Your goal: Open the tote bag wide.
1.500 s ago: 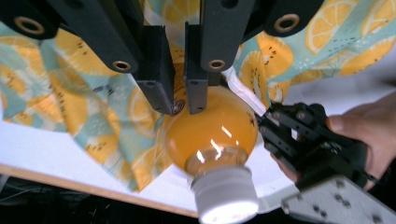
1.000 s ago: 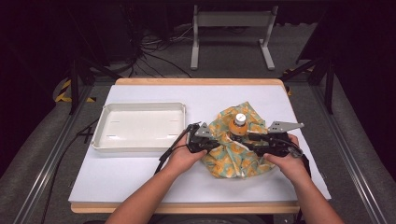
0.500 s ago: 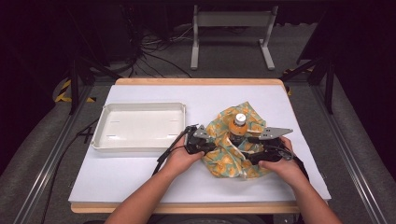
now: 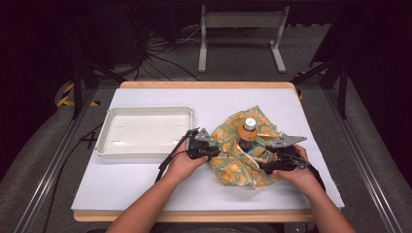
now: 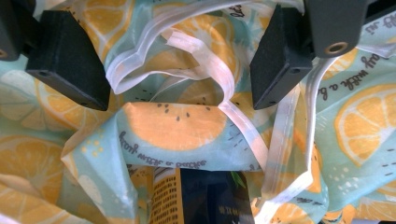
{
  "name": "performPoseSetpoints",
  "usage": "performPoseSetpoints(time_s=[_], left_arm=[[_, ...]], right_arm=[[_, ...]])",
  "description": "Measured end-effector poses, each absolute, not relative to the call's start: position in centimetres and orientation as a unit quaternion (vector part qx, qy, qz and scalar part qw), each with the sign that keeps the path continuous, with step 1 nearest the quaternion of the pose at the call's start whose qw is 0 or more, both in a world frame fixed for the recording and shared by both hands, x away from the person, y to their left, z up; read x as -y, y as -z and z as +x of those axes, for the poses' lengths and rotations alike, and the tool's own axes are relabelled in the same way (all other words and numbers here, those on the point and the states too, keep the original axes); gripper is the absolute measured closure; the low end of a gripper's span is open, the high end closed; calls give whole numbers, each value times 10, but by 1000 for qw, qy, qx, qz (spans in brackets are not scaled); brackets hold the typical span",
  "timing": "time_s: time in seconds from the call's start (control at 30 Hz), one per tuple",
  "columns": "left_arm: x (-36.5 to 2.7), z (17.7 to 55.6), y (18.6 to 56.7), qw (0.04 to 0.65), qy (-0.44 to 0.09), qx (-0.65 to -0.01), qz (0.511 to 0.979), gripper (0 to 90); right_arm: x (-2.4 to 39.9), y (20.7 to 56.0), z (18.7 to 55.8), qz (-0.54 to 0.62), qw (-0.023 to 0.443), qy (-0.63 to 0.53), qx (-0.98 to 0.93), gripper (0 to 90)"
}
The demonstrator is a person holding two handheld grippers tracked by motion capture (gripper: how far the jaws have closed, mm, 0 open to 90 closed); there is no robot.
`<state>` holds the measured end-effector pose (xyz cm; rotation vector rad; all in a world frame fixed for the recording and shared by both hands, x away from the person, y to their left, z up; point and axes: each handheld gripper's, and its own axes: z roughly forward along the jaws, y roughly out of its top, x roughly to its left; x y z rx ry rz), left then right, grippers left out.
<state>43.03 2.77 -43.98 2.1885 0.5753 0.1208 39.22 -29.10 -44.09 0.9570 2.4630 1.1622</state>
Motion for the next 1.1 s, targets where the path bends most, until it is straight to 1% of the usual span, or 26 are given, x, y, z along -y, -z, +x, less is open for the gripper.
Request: performPoseSetpoints(time_s=[0.1,0.13,0.17,0.2,0.23,0.3,0.43,0.8,0.93,1.1], left_arm=[[-31,427,431,443,-43,-225,867,545],[-31,425,428,447,-47,-226,865,460],[-32,423,425,450,-52,-225,863,355],[-32,423,425,450,-52,-225,863,291],[-33,420,417,462,-60,-224,856,237],[-33,419,413,472,-59,-226,850,186],[-29,416,397,499,-61,-216,837,162],[-12,416,370,530,-73,-196,822,148],[0,416,359,543,-83,-186,814,137],[10,419,355,551,-85,-178,811,131]], right_arm=[[290,440,392,328,128,-401,-846,216],[290,440,392,328,128,-400,-846,216],[290,441,393,328,127,-400,-846,216],[290,441,393,329,127,-401,-846,216],[290,440,393,329,128,-401,-845,216],[290,440,393,328,128,-403,-845,215],[290,439,392,329,130,-404,-844,215],[295,432,391,326,135,-423,-834,222],[296,432,391,326,135,-425,-834,223],[297,430,390,326,137,-432,-830,226]])
